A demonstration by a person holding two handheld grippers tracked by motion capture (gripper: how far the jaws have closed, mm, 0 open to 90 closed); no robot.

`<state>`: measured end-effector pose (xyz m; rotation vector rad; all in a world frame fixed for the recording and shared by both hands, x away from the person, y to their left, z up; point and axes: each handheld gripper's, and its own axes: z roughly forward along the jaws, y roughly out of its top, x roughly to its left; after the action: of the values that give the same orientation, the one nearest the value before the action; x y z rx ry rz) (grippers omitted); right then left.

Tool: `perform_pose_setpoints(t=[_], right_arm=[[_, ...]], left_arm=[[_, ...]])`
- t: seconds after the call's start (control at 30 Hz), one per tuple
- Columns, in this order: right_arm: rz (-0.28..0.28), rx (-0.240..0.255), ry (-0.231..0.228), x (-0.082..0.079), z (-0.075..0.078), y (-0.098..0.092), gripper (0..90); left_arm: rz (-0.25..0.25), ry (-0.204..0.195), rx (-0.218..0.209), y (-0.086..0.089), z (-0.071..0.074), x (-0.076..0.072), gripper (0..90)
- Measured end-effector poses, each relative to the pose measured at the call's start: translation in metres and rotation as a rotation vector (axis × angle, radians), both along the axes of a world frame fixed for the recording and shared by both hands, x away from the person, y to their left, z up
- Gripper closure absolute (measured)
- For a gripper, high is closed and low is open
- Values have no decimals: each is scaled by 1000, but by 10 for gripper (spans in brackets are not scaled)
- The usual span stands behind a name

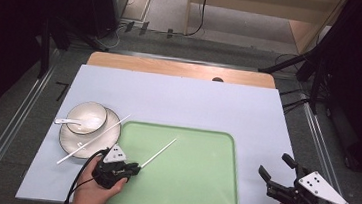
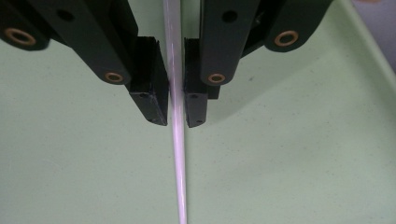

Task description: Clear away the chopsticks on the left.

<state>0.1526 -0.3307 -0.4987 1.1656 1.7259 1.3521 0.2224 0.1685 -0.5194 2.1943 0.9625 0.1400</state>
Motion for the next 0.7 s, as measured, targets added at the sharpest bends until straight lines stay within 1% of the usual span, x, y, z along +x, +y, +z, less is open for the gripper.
perform_pose_setpoints(t=[0.07, 0.1, 0.13, 0.17, 0.2, 0.27, 0.3, 0.33, 0.37, 0.43, 0.5, 0.6, 0.7], right_arm=[[-1, 1, 1, 0, 0, 0, 129], [-1, -1, 1, 0, 0, 0, 129], [-2, -2, 1, 0, 0, 0, 129], [-2, -3, -1, 0, 0, 0, 130], [-2, -3, -1, 0, 0, 0, 130], [-5, 2, 1, 1, 0, 0, 129], [-4, 2, 3, 1, 0, 0, 130], [-4, 0, 3, 1, 0, 0, 129], [-5, -3, 5, 1, 0, 0, 129], [0, -7, 2, 1, 0, 1, 130], [-1, -7, 2, 1, 0, 2, 130], [-1, -4, 2, 0, 0, 0, 129], [-2, -1, 2, 1, -1, 0, 129]], left_arm=[[-2, 11, -11, 1, 1, 1, 751], [2, 13, -4, 1, 2, 1, 712], [10, 5, -1, 0, 3, 2, 703], [17, 5, -10, -1, 3, 3, 712], [22, 14, -40, -2, 5, 5, 733], [20, 12, -59, -8, 7, 7, 781], [13, 9, -59, -11, 8, 7, 803], [-3, -2, -54, -19, 9, 7, 832], [-19, -8, -41, -26, 10, 8, 855], [-42, -12, -23, -36, 9, 8, 895], [-58, -31, 7, -47, 8, 9, 900], [-54, -35, 12, -53, 6, 12, 900], [-33, -37, 22, -55, 4, 17, 900]])
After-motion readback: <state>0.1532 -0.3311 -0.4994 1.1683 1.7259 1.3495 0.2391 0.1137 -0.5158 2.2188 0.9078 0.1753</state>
